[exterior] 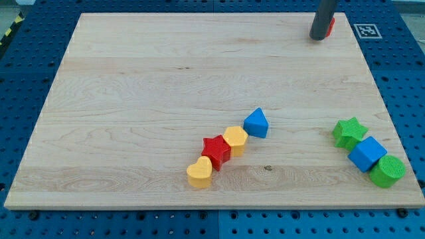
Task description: Push red star slightly up
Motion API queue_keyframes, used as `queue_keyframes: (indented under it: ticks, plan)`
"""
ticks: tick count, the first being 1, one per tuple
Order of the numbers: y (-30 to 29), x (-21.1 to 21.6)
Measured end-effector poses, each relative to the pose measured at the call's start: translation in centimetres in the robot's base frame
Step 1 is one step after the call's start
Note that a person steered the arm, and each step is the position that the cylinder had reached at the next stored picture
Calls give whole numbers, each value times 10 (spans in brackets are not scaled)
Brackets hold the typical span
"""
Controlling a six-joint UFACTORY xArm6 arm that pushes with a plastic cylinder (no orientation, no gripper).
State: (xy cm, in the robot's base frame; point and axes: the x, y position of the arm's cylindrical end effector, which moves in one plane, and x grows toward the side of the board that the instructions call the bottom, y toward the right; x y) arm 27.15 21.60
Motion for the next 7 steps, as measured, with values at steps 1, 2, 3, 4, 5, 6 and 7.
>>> queue_keyframes:
  ticks: [1, 2, 3, 4, 5, 6, 7]
  plan:
    - [-38, 8]
    - [-91, 27]
    - [-99, 84]
    - [-99, 151]
    - [-99, 223]
    - [-99, 290]
    - [-108, 344]
